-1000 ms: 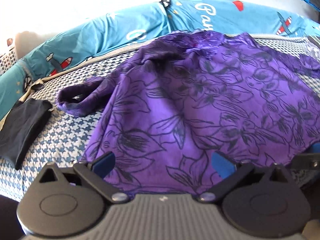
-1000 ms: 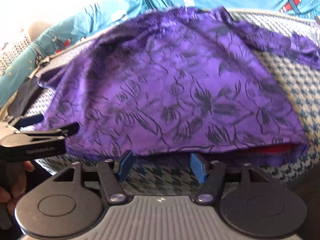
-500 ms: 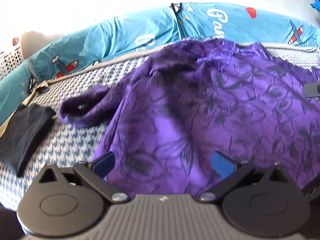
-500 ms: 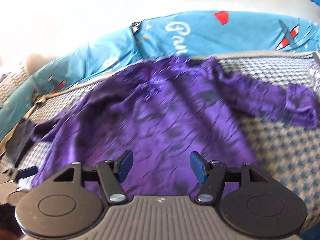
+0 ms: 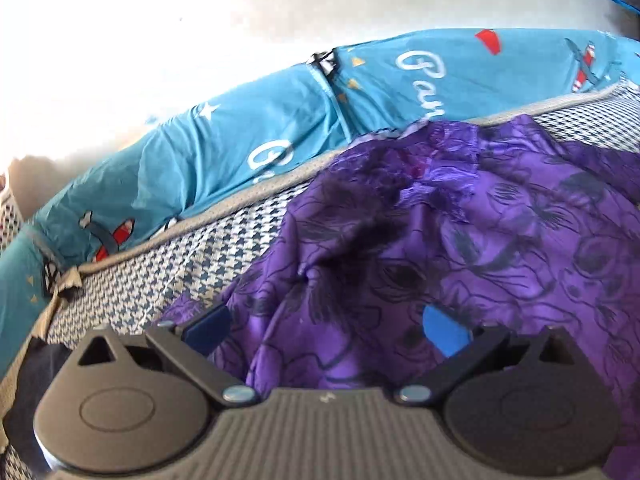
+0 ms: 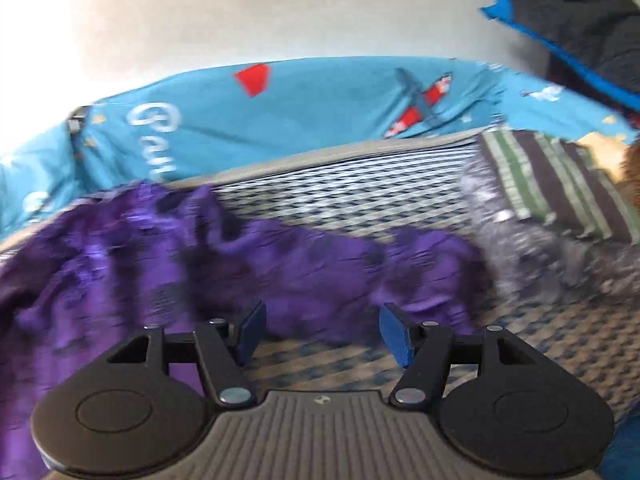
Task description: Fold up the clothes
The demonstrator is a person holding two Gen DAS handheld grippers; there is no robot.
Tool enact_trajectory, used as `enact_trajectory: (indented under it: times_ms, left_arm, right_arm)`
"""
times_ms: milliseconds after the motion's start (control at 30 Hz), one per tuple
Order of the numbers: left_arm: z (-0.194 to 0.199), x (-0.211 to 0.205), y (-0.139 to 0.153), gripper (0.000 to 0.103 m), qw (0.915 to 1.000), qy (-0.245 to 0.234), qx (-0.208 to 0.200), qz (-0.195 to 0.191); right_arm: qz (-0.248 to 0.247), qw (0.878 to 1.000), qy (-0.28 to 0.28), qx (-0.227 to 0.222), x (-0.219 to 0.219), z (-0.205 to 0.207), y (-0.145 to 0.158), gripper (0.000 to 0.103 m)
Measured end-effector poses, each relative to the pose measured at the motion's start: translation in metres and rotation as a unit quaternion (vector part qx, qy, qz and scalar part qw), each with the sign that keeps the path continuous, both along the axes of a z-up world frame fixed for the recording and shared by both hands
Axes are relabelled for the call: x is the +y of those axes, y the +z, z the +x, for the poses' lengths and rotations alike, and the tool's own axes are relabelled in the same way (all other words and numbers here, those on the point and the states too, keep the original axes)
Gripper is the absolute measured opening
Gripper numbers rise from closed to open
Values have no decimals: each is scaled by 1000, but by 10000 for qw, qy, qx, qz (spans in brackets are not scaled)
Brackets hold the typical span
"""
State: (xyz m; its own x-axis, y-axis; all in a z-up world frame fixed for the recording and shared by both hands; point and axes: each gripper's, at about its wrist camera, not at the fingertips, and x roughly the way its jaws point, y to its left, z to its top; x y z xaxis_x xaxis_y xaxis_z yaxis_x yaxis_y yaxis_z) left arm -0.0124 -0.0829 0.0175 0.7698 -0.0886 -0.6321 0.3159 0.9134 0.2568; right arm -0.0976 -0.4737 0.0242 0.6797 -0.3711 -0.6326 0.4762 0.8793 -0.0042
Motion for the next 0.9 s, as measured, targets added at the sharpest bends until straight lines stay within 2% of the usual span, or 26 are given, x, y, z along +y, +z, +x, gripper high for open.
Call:
enact_trajectory:
  times_ms: [100,200,333,400,533,600,633,667,700,733,767,900]
  left_arm:
    - [15,9,-7,103,9974,281,519,-418]
    - [22,18,-12,103,9924,364,888,-774]
    - [21,17,-14,103,9926,363,903,-727]
    - [21,16,-14,103,9928,324,902,-713]
    - [20,12,-15,103,9928,240,935,-709]
    - [18,10,-15,103,9932,191,924,-685]
    - [18,9,-15,103,9936,171,901,-661]
    - [17,8,-15,103,9940,157,878,-635]
    - [16,7,-15,103,9944,142,856,-609]
    - [16,6,-15,103,9947,132,836,-584]
    - [15,5,-15,103,9950,125,818,-561]
    - [12,3,-16,103,9965,109,712,-431]
  right_arm:
    - [12,9994,-321,106,-27,6,-7,62]
    - [-22,9986,-501,169,-48,17,-16,62]
    - [-370,9973,-440,464,-52,32,-28,64]
    - [-459,9961,-446,616,-53,39,-35,72]
    - [-559,9920,-742,858,-60,48,-45,70]
    - [-382,9917,-872,858,-64,51,-47,58]
    - [-339,9917,-931,820,-65,52,-46,56]
    - [-349,9915,-972,793,-65,52,-45,47]
    - [-384,9912,-1007,774,-64,53,-43,32]
    - [-405,9910,-1035,746,-64,52,-41,25]
    - [-396,9910,-1073,698,-64,52,-39,10]
    - [-397,9900,-1256,512,-65,47,-31,5]
